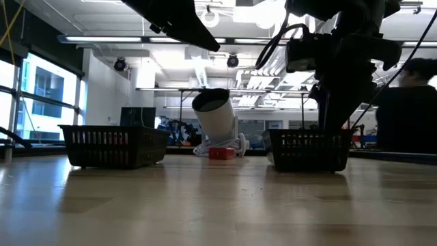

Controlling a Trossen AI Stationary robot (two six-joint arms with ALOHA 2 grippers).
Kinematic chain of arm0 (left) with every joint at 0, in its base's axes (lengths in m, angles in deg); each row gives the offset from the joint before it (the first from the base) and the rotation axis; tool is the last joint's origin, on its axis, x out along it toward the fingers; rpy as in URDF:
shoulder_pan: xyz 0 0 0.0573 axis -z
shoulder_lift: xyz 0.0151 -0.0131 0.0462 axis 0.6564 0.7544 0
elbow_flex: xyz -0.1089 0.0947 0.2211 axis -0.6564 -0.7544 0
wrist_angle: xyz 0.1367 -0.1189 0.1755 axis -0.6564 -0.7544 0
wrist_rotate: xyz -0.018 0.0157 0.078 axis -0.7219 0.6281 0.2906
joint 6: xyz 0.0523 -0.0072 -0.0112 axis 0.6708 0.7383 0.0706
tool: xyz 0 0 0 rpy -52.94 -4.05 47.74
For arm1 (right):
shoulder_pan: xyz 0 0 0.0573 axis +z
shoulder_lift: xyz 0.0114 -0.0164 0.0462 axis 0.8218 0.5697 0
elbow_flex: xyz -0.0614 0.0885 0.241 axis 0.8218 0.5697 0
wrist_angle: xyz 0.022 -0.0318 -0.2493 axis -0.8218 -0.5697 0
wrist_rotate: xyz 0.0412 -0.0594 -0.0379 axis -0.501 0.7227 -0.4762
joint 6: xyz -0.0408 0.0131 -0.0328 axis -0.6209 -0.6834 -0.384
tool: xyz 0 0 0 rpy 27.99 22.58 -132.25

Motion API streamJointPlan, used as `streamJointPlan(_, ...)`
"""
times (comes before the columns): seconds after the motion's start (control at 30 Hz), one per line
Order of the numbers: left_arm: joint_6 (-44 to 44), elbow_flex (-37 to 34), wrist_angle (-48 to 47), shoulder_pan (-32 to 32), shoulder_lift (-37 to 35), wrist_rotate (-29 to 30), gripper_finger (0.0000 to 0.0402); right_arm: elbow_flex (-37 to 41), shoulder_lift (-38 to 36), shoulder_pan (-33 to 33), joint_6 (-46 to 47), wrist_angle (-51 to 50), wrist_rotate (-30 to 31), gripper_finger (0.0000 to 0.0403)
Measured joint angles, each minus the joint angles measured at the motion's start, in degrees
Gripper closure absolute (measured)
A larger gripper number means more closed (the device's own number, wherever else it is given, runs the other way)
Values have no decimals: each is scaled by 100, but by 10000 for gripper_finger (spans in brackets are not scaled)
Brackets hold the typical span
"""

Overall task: Pick & Place Office items
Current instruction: Put the red charger adapter into the left black bin

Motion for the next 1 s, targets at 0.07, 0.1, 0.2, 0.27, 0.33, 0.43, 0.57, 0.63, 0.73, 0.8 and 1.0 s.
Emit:
streamJointPlan(0.07,46,0,-2,0,0,6,201,0,0,0,-2,-2,11,271)
streamJointPlan(0.1,69,0,-13,0,0,7,201,0,0,1,-2,-2,19,267)
streamJointPlan(0.2,72,0,-95,-23,0,9,201,0,-4,-1,-41,-50,29,258)
streamJointPlan(0.27,70,0,-170,-58,0,9,201,0,-60,0,-79,-127,28,254)
streamJointPlan(0.33,44,0,-240,-102,0,9,201,0,-148,-1,-140,-128,100,253)
streamJointPlan(0.43,-14,0,-299,-178,0,9,201,0,-451,1,-240,-236,468,254)
streamJointPlan(0.57,3,0,-354,-256,0,-29,201,0,-1026,-1,-345,-295,1044,258)
streamJointPlan(0.63,56,-3,-409,-343,0,-128,201,-2,-1326,-1,-365,-270,1355,257)
streamJointPlan(0.73,29,-61,-409,-600,26,-359,201,-2,-1653,1,-362,-296,1840,257)
streamJointPlan(0.8,-60,-83,-410,-863,102,-575,201,-2,-1826,1,-364,-412,2259,258)
streamJointPlan(1.0,-440,-85,-44,-1839,471,-1555,201,-2,-2056,1,-191,-544,4170,262)
